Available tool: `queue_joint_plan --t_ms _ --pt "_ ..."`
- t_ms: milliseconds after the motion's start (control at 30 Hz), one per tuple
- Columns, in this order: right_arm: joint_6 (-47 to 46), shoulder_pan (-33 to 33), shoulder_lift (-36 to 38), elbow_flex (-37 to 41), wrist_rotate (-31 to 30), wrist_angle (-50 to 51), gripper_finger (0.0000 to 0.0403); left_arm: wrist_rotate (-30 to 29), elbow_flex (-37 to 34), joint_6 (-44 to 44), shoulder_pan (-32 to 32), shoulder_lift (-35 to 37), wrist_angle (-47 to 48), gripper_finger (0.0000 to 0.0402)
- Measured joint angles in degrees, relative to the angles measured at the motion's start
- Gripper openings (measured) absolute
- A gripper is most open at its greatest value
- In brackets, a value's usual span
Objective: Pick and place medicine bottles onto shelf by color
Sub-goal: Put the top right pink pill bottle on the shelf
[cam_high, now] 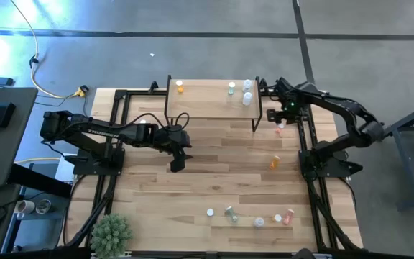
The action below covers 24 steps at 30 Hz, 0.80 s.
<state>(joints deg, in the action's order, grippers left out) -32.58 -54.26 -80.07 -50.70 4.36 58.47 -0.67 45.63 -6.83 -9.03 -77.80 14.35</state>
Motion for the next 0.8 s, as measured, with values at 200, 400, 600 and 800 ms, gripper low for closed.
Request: queue_joint_plan --t_ms 200,400,600,800 --pt "0.1 0.0 -2.4 0.0 0.0 -0.1 0.0204 0.0 0.0 0.0 0.0 0.0 0.1 0.0212" --pt "0.0 0.0 -2.8 0.0 0.0 -0.1 0.0204 0.0 0.0 0.0 0.0 0.0 0.0 0.0212" --pt "0.0 0.0 -2.8 0.0 0.0 0.0 0.0200 0.0 0.0 0.0 0.0 0.0 0.0 0.0212" --pt "0.3 0.0 -2.8 0.0 0.0 0.0 0.0156 0.0 0.0 0.0 0.0 0.0 0.0 0.0212"
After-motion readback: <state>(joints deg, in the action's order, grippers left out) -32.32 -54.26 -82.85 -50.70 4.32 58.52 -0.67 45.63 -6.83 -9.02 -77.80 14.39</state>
